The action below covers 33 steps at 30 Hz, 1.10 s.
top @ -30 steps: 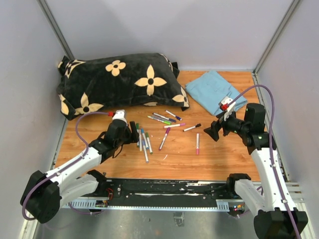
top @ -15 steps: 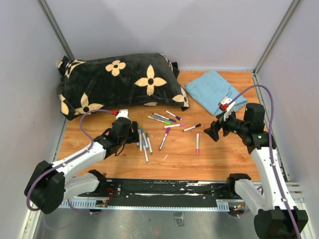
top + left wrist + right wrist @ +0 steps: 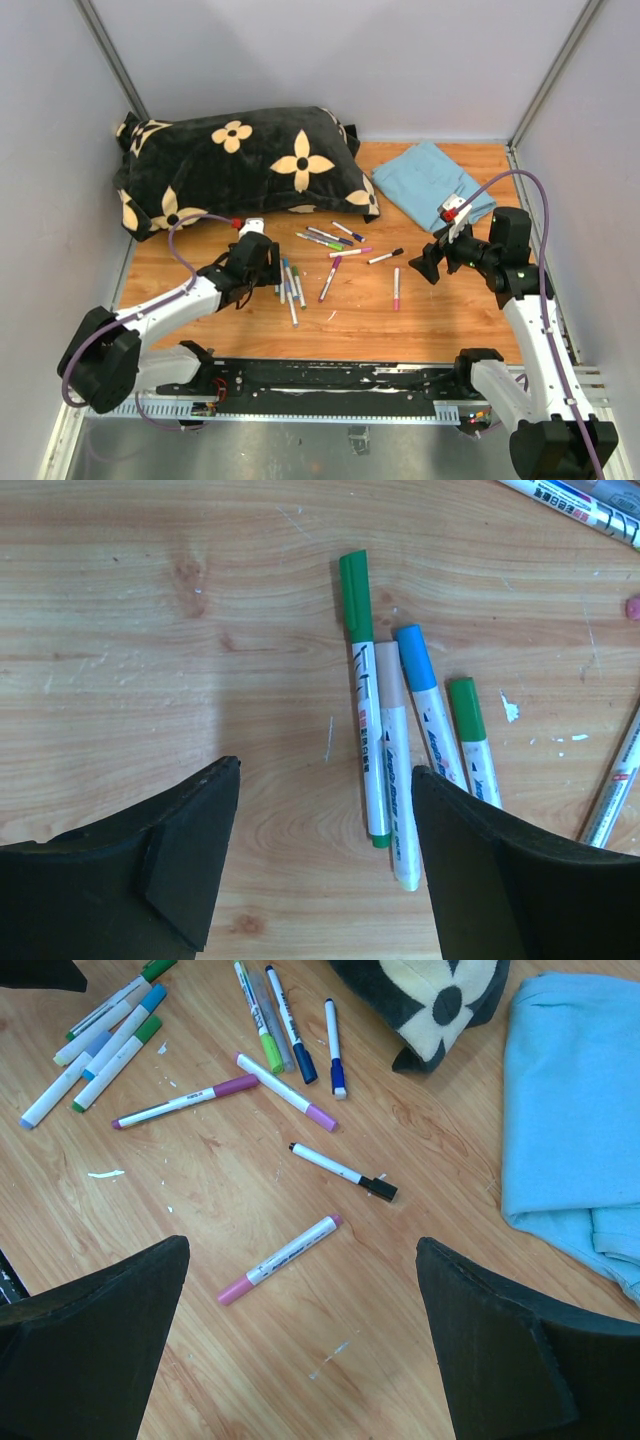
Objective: Open the pen caps
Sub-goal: Pick up the pen from the center of the board.
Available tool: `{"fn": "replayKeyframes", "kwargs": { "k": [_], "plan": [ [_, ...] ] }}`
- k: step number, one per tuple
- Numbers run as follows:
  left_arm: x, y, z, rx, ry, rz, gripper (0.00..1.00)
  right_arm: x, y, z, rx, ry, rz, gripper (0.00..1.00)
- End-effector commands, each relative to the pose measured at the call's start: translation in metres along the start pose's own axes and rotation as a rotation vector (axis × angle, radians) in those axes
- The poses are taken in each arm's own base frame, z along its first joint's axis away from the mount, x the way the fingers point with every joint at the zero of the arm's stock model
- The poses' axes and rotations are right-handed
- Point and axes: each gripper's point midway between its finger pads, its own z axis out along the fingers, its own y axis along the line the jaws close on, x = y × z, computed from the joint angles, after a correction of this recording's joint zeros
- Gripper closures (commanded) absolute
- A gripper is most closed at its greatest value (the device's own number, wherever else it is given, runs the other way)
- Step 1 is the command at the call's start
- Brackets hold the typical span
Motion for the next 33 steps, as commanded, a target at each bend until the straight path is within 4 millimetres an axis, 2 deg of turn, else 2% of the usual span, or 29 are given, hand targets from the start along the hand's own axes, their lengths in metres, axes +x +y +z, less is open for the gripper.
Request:
{"fn": "replayKeyframes", "kwargs": {
  "k": [1,5,9,12,27,33],
  "plan": [
    [-0.013,0.000,0.001,-0.032,-0.033,0.025,0.27,-0.008,0.006,0.000,-0.020,-0.012,-0.036,0.02],
    [-0.014,0.000,0.004,-0.046,-0.023,0.044,0.32,-0.009,0.006,-0.001,-0.021,-0.013,-0.036,0.02],
    [-0.012,-0.004,0.008,-0.033,-0.004,0.058,0.46,-0.008,0.007,0.000,-0.024,-0.014,-0.034,0.02],
    [-0.011,-0.009,0.011,-0.018,0.010,0.065,0.50,-0.008,0.007,-0.001,-0.024,-0.014,-0.035,0.02],
    [-0.003,-0.020,0.031,-0.004,0.071,0.104,0.53,-0.008,0.009,0.000,-0.032,-0.015,-0.032,0.02],
    [0.002,-0.021,0.037,-0.007,0.092,0.112,0.62,-0.008,0.009,0.000,-0.035,-0.015,-0.032,0.02]
  ]
}}
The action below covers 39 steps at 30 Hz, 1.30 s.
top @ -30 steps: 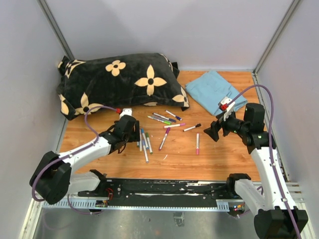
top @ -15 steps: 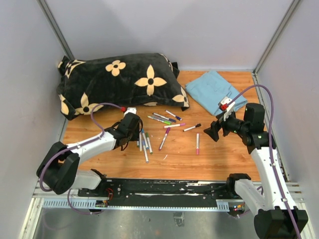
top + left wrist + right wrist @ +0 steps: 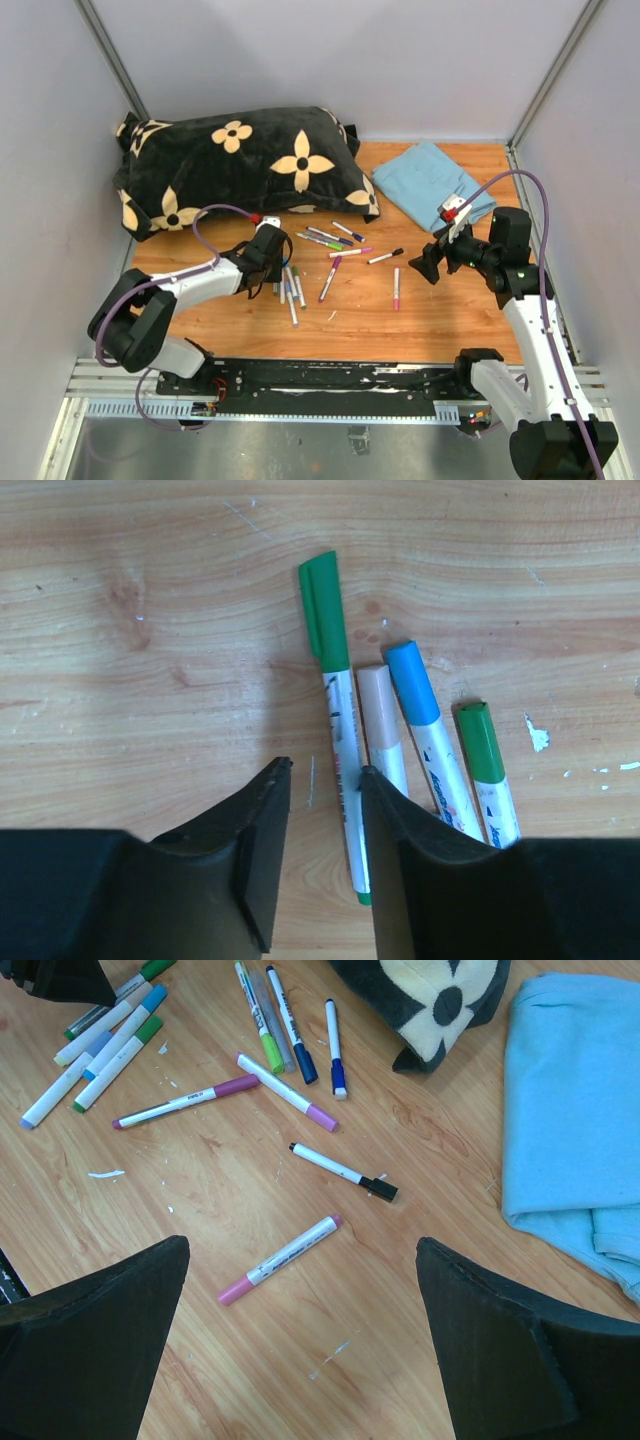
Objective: Open the pen caps
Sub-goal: Pick up the pen from the center of the board.
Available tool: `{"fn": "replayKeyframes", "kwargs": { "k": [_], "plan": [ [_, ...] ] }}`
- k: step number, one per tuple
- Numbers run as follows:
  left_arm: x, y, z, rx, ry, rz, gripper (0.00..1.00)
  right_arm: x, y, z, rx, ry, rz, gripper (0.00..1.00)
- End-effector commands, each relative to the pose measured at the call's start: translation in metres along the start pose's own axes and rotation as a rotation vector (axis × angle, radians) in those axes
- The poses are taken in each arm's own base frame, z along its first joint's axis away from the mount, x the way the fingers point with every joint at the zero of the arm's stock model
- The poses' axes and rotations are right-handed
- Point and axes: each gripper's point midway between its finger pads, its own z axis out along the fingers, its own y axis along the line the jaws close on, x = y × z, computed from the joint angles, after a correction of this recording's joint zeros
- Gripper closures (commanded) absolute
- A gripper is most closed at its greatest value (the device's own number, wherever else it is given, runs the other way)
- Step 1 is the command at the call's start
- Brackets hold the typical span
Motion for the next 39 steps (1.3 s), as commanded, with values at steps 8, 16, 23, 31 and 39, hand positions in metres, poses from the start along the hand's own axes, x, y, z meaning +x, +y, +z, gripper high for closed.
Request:
{"fn": "replayKeyframes", "kwargs": {
  "k": [8,16,23,31,39],
  "plan": [
    [-0.003,-0.010,0.005,0.021,0.003,0.018,0.63,-0.008,0.010,0.001,-0.038,-0.014,-0.032,0.02],
    [0.004,-0.009,0.007,0.011,0.038,0.025,0.65,-0.008,0.011,0.002,-0.047,-0.013,-0.029,0.02],
    [0.010,-0.007,0.008,0.005,0.063,0.026,0.79,-0.008,0.015,0.003,-0.069,-0.016,-0.022,0.02],
    [0.010,-0.002,0.004,-0.018,0.062,0.021,0.88,-0.005,0.023,0.009,-0.123,-0.010,0.003,0.02],
    [0.014,-0.002,0.007,-0.026,0.083,0.026,0.79,-0.005,0.026,0.011,-0.136,-0.009,0.001,0.02]
  ]
}}
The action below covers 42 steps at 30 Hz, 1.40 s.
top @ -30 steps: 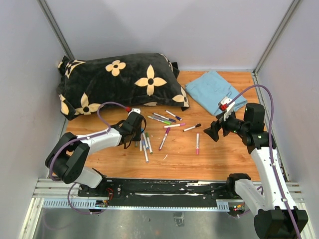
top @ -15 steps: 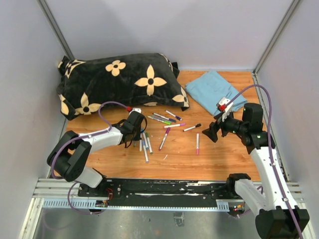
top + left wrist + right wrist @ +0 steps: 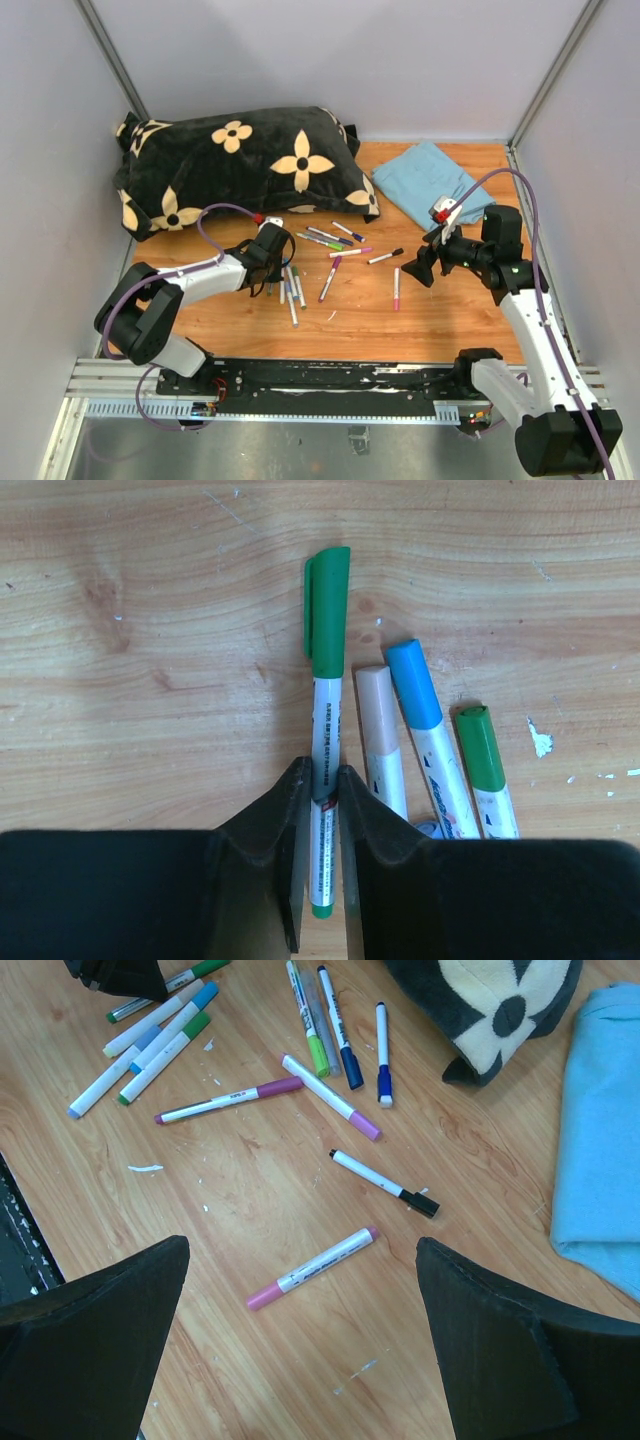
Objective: Open the pen caps
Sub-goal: Pick up the pen from the center of the board.
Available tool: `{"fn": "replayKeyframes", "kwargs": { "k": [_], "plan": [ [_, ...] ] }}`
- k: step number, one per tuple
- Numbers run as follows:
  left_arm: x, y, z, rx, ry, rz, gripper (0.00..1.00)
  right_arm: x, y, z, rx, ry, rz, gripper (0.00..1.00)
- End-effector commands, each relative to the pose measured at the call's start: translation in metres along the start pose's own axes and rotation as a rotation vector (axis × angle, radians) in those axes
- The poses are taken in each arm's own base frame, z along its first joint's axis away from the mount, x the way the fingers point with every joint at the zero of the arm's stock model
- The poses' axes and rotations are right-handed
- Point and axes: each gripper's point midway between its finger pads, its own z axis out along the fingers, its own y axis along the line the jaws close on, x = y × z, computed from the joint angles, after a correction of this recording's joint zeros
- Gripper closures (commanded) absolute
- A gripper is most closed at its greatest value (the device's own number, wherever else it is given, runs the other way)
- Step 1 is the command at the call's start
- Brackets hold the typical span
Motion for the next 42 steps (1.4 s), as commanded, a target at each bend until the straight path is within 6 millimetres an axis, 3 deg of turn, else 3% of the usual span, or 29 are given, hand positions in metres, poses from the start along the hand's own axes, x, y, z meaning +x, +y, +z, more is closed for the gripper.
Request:
{"fn": "replayKeyframes", "kwargs": {
  "k": [1,13,25,42],
  "plan": [
    [0.009,0.002,0.001,-0.025,0.047,0.019,0.78,-0.006,0.009,0.000,-0.037,-0.014,-0.006,0.02],
    [0.013,0.001,0.003,-0.026,0.062,0.024,0.77,-0.006,0.011,0.001,-0.050,-0.016,-0.005,0.02],
    [0.009,0.002,-0.001,-0.024,0.045,0.018,0.99,-0.005,0.024,0.008,-0.137,-0.027,0.037,0.02],
    [-0.018,0.004,-0.027,0.003,-0.077,-0.033,1.00,0.000,0.042,0.028,-0.238,-0.044,0.079,0.02]
  ]
}}
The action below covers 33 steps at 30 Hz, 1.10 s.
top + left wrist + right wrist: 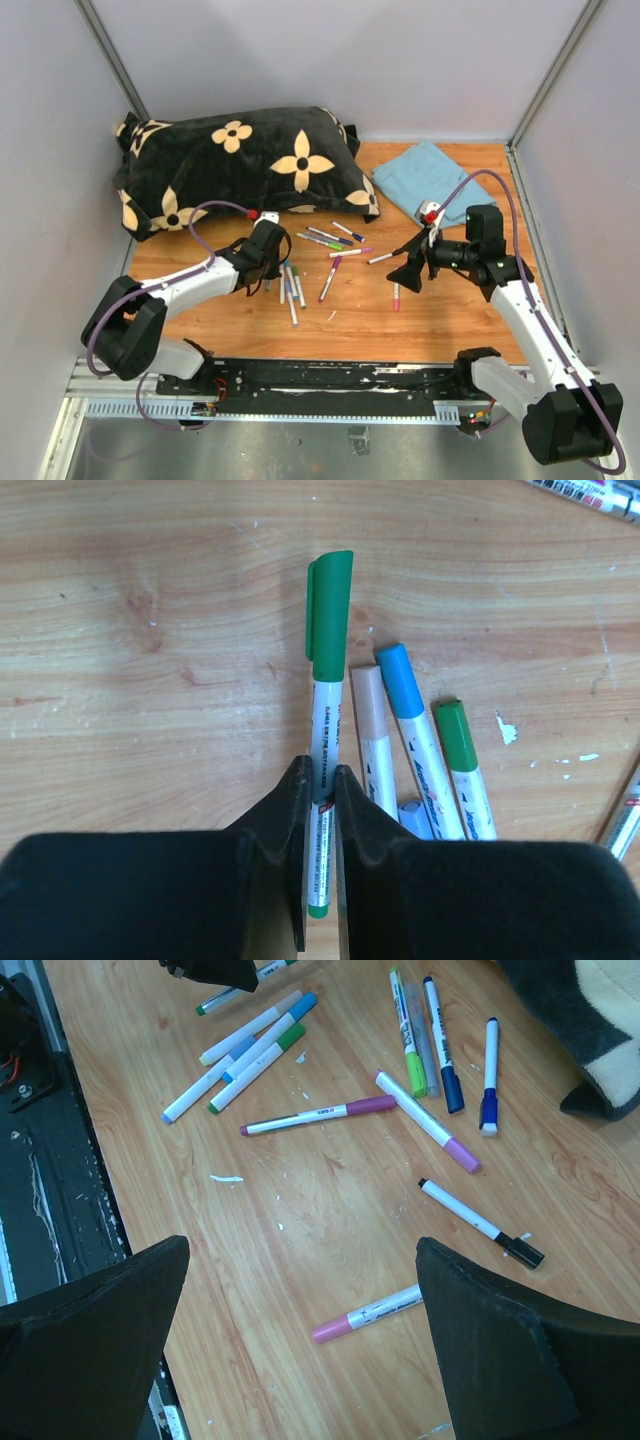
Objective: Open the pen caps
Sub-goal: Pick up the pen from the center of the board.
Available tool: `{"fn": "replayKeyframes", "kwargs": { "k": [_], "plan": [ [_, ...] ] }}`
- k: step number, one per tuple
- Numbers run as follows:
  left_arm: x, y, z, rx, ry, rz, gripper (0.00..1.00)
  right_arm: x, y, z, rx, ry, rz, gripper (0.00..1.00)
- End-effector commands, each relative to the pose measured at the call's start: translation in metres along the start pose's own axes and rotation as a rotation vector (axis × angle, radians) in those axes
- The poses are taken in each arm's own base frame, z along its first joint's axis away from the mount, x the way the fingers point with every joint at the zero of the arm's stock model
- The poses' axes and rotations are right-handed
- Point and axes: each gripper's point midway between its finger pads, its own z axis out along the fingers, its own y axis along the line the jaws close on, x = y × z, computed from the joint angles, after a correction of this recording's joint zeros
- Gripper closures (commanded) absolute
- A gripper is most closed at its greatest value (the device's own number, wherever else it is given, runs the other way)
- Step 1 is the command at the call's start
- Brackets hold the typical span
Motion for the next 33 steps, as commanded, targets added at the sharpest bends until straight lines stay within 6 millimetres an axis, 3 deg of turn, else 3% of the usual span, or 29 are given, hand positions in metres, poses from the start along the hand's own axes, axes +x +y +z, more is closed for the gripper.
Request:
{"fn": "replayKeyframes", "kwargs": {
  "k": [1,6,12,17,21,23,25,29,33],
  "plan": [
    [-0.007,0.001,-0.010,0.004,-0.044,-0.017,1.00,-0.004,0.008,0.005,-0.048,-0.031,0.006,0.02],
    [-0.030,-0.022,-0.029,0.143,-0.126,-0.079,1.00,-0.006,0.012,0.022,-0.095,-0.090,0.055,0.02],
    [-0.064,-0.088,-0.076,0.577,-0.267,-0.238,1.00,-0.002,0.019,0.062,-0.178,-0.112,0.122,0.02],
    [-0.071,-0.124,-0.099,0.801,-0.293,-0.352,1.00,-0.016,-0.008,0.083,-0.074,-0.166,0.189,0.00],
    [-0.072,-0.149,-0.109,0.897,-0.298,-0.395,1.00,-0.010,-0.013,0.091,-0.067,-0.129,0.262,0.30],
    [-0.075,-0.160,-0.112,0.930,-0.303,-0.416,1.00,-0.006,-0.010,0.093,-0.079,-0.123,0.278,0.35],
    [-0.079,-0.169,-0.115,0.949,-0.313,-0.426,1.00,-0.006,-0.006,0.092,-0.093,-0.126,0.285,0.35],
    [-0.087,-0.185,-0.118,0.975,-0.329,-0.444,1.00,-0.011,0.005,0.092,-0.152,-0.141,0.292,0.21],
    [-0.092,-0.198,-0.118,0.996,-0.337,-0.457,1.00,-0.009,0.013,0.095,-0.183,-0.122,0.305,0.21]
  ]
}}
